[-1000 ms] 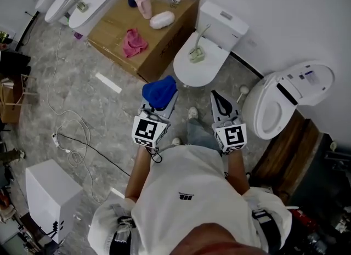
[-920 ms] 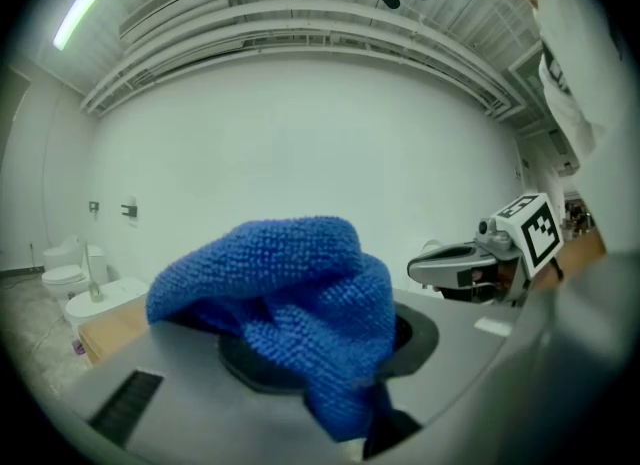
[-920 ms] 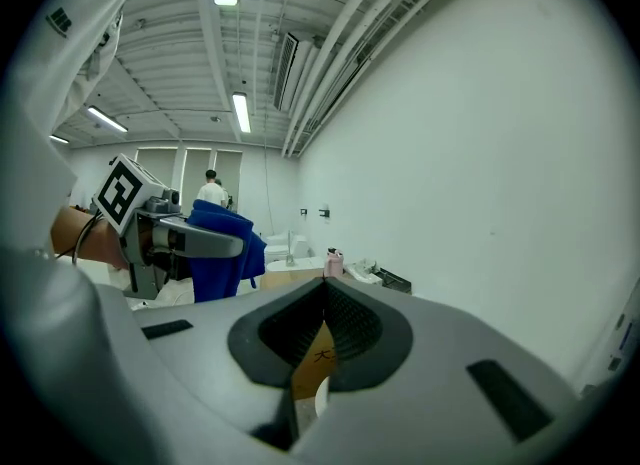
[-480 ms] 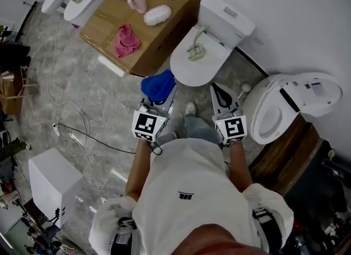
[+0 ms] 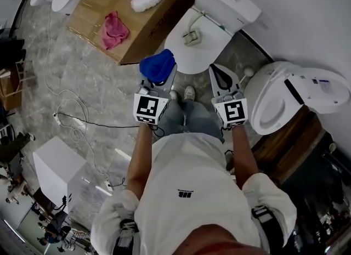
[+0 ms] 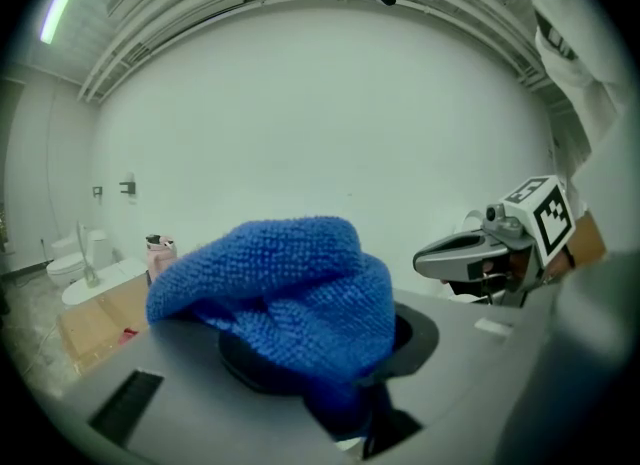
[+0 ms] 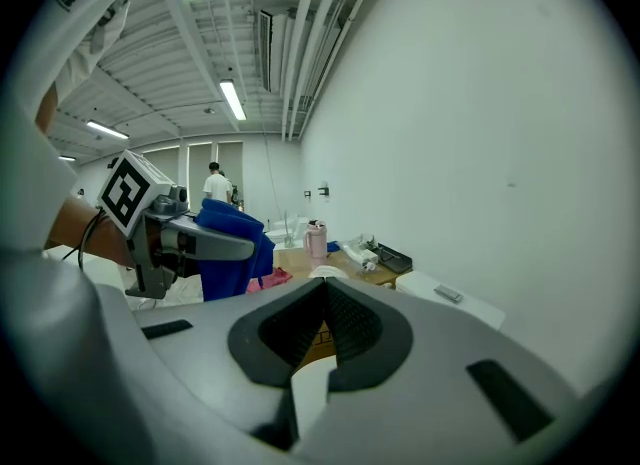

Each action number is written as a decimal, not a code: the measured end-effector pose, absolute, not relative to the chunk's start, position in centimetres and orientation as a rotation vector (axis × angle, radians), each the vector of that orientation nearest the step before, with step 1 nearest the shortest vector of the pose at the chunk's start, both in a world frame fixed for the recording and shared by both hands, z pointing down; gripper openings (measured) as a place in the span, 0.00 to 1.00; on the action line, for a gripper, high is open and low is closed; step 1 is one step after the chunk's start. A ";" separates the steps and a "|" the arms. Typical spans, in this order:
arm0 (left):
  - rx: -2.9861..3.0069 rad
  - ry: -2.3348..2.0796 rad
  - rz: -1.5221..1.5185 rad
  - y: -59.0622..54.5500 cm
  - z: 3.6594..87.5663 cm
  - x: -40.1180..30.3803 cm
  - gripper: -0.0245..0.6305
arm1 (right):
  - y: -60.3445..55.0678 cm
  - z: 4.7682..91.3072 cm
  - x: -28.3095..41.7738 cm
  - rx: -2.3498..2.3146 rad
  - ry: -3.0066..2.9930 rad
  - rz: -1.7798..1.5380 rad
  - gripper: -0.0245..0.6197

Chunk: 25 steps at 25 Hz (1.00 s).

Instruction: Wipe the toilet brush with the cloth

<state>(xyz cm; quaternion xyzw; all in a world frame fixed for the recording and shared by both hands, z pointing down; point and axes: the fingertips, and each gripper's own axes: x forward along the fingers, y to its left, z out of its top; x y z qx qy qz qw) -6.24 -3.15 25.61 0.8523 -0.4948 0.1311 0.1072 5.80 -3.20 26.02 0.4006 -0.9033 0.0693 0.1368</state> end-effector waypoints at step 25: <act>2.487 -1.197 0.486 -13.9 44.0 -4.3 0.25 | -13.0 43.6 4.1 1.249 -2.473 0.380 0.03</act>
